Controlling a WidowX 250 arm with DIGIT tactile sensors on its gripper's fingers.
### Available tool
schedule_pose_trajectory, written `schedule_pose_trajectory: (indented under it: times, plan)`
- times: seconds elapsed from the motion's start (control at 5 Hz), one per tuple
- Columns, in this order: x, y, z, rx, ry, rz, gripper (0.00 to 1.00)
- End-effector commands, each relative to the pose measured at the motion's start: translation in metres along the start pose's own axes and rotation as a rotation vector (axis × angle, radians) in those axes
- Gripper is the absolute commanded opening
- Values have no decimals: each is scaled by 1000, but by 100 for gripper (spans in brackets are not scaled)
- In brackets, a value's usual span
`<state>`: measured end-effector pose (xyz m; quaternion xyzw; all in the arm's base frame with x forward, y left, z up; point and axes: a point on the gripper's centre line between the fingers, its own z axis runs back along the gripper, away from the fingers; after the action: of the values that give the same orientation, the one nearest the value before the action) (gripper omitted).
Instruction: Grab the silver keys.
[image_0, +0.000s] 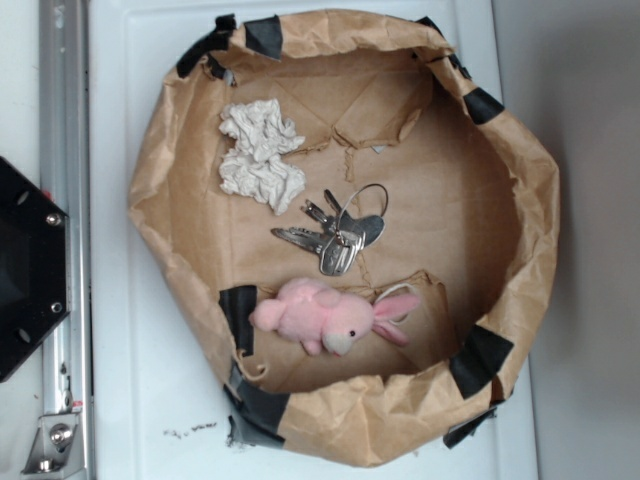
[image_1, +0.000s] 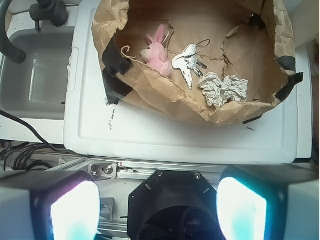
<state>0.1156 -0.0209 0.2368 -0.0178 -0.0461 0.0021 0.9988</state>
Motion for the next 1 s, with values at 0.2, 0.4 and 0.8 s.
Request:
schedule_pose_trajectory:
  times: [0.2, 0.4, 0.8]
  plan:
    - [46, -6, -9, -9, -24, 98, 100]
    - [71, -1, -19, -13, -84, 191, 100]
    - [106, 47, -54, -46, -222, 562, 100]
